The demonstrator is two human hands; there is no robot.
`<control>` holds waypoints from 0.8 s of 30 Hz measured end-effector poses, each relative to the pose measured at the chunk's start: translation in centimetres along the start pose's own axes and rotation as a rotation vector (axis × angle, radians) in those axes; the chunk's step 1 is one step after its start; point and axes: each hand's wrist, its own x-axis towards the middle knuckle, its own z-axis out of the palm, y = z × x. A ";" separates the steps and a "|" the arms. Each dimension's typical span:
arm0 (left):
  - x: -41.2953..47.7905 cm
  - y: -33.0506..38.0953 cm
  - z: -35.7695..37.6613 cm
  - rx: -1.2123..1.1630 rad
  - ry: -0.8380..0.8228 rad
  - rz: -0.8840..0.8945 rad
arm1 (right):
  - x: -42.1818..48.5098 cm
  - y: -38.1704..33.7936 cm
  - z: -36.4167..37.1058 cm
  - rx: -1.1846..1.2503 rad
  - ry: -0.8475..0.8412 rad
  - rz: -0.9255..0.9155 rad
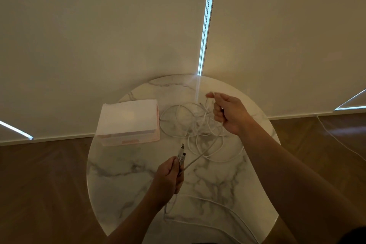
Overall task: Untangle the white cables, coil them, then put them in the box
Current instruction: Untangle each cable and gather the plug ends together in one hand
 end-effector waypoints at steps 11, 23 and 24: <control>0.1 0.6 0.1 -0.022 0.015 0.018 | -0.6 -1.9 0.8 0.067 -0.104 -0.174; 0.1 0.4 -0.3 0.000 0.013 0.021 | -1.8 -1.8 -0.7 0.166 -0.019 -0.173; 0.1 0.4 -0.2 0.002 0.010 0.023 | -2.0 -1.5 -0.9 0.130 0.010 -0.161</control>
